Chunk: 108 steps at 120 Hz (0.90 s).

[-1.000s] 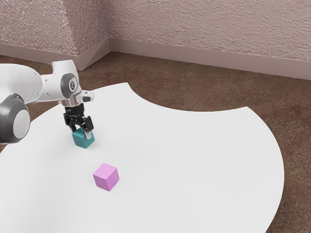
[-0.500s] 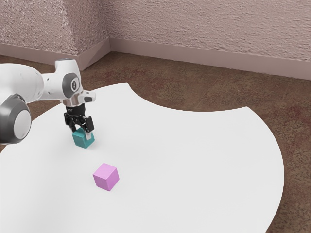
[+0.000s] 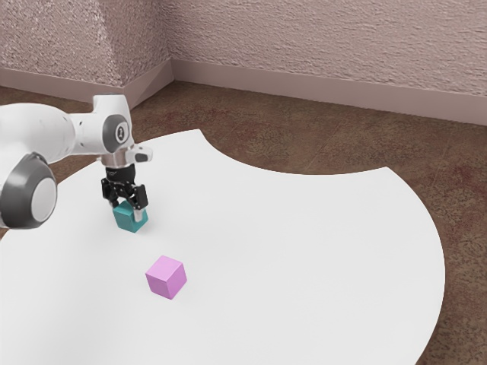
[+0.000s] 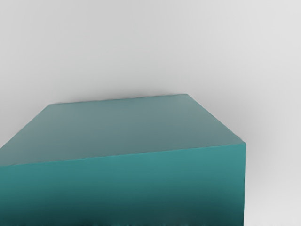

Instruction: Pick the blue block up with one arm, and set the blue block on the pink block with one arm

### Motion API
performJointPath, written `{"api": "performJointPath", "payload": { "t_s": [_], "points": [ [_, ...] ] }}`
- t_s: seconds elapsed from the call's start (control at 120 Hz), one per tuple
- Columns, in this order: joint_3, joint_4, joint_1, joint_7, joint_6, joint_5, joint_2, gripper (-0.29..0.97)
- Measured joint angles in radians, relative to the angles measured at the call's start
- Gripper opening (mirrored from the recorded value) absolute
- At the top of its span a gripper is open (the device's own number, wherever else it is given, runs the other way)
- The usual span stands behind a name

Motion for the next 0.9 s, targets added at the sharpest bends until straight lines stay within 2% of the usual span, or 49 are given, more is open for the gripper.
{"api": "performJointPath", "payload": {
  "t_s": [0.775, 0.9],
  "points": [
    [-0.002, 0.047, 0.004, -0.017, -0.058, -0.001, 0.027, 0.64],
    [-0.002, 0.047, 0.003, -0.019, -0.061, -0.001, 0.027, 0.52]
  ]
}}
